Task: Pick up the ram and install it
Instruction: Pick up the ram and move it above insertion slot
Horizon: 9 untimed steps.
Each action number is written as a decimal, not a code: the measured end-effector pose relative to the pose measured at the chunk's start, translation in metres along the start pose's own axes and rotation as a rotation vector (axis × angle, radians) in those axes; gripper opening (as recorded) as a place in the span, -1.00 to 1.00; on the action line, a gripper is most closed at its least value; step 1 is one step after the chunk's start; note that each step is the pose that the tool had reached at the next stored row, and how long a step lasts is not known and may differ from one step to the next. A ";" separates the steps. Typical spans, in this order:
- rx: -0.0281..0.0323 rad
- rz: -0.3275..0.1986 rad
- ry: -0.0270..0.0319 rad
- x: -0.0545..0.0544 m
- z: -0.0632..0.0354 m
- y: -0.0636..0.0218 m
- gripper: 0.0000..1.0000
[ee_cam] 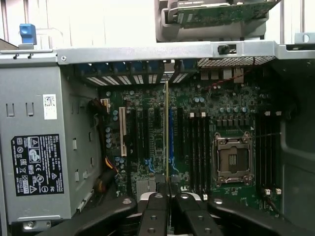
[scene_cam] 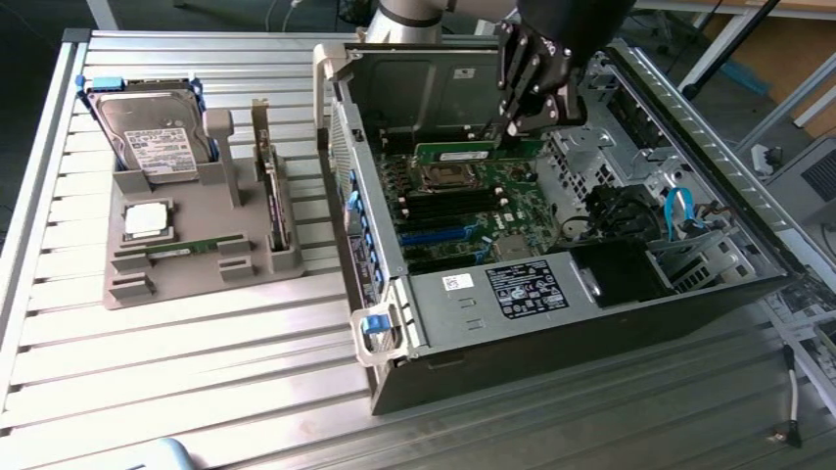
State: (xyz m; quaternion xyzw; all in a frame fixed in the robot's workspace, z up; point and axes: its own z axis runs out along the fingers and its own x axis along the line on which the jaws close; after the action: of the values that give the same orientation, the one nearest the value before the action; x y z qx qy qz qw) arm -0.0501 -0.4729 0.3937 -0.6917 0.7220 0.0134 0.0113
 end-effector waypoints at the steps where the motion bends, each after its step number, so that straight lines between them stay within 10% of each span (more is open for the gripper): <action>1: 0.0000 0.000 0.0000 0.000 0.0000 -0.0017 -0.76; 9: 0.0000 0.000 0.0001 0.001 -0.0001 -0.0182 -0.76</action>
State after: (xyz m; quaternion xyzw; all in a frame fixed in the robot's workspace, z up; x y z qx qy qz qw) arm -0.0320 -0.4747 0.3937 -0.6917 0.7220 0.0133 0.0112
